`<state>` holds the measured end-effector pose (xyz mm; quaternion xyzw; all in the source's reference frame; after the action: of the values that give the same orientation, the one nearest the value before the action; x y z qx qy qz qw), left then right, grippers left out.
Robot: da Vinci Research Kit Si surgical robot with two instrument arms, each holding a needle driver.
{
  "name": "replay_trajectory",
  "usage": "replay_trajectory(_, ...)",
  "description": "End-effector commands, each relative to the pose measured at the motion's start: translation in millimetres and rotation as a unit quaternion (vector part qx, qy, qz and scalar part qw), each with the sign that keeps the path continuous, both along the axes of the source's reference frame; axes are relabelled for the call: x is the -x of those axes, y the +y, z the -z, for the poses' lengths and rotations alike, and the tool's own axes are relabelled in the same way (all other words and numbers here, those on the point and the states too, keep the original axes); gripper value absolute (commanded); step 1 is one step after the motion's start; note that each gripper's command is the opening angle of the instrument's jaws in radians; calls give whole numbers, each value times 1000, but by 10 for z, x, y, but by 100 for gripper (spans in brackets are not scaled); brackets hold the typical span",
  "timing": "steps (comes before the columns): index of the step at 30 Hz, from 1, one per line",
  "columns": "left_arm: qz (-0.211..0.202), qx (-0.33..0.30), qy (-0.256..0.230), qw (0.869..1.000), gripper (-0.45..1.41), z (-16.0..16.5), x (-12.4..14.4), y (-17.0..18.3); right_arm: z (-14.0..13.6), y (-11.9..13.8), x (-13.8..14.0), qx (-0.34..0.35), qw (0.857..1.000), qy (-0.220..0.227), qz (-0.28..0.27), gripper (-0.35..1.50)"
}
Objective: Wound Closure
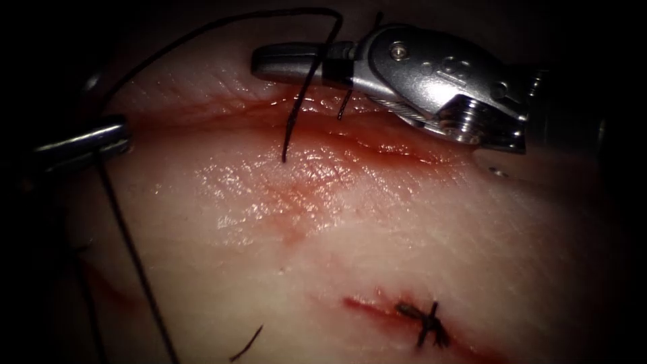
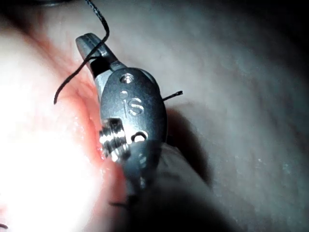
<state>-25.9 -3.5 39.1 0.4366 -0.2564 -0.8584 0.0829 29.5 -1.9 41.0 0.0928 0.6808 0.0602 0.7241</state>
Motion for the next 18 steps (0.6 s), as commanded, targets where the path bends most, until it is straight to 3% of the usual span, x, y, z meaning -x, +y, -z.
replay_trajectory(1,-1,1,-1,1000,-45,-11,8,4,1,2,-7,-1,1000,7,-3,-35)
replay_trajectory(11,-11,-5,8,1000,-45,-61,34,14,22,1,-10,-9,999,32,-16,-35)
replay_trajectory(18,-17,-10,1,1000,-45,-67,52,17,30,-8,-22,-8,999,39,-17,-35)
